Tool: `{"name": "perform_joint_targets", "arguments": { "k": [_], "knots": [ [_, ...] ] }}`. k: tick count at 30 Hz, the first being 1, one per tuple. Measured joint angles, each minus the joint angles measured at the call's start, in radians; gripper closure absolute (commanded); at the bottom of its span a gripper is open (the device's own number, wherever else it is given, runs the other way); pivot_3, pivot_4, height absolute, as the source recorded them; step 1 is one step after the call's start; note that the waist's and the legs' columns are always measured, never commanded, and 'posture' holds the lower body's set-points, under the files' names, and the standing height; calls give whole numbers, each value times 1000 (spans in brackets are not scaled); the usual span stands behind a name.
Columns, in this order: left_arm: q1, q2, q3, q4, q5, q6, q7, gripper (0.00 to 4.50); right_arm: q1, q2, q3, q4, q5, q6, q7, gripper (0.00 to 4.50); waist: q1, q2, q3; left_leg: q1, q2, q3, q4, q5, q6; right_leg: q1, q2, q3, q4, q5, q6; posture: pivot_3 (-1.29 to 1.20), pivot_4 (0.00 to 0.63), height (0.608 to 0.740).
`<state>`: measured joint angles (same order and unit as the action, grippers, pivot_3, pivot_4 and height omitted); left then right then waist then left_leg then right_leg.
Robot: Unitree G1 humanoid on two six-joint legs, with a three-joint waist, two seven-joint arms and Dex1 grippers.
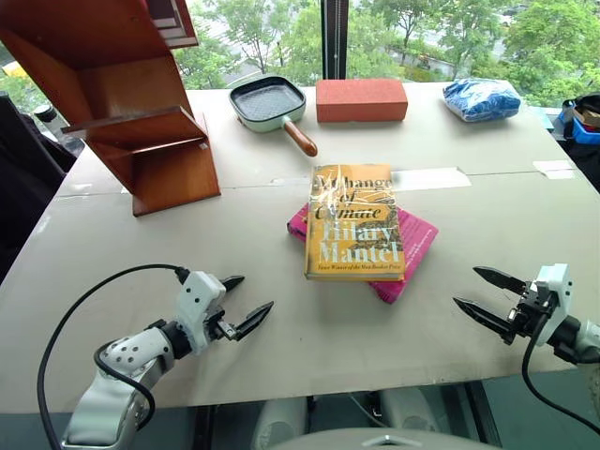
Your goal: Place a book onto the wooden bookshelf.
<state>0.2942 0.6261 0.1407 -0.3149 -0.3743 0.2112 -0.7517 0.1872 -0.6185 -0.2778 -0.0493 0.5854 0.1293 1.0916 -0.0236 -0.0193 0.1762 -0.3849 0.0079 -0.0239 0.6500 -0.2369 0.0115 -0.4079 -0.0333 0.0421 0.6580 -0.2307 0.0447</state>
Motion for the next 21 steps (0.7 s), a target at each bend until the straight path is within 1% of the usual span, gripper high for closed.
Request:
{"name": "perform_joint_targets", "arguments": {
  "k": [7,14,17,21],
  "knots": [
    [-57,-30,-25,35,0,-6,-13,21,-18,2,0,29,-57,-67,-6,0,12,0,0,0,0,1,1,0,0,0,0,0,-1,0,0,0,150,740],
    [-82,-32,-24,44,-5,1,-17,21,-16,3,0,28,-61,-69,-12,0,10,0,0,0,0,1,0,0,0,0,0,1,-1,0,0,0,150,740],
    [-99,-36,-21,44,-27,33,-16,21,-15,4,0,27,-63,-69,-13,0,11,0,0,0,0,1,0,0,0,0,0,0,-1,0,0,0,150,740],
    [-188,-27,-25,52,-67,110,-35,21,-17,2,0,23,-65,-68,-12,0,14,0,0,-1,0,0,1,0,0,0,1,-1,-1,0,1,0,150,740]
  ]
}}
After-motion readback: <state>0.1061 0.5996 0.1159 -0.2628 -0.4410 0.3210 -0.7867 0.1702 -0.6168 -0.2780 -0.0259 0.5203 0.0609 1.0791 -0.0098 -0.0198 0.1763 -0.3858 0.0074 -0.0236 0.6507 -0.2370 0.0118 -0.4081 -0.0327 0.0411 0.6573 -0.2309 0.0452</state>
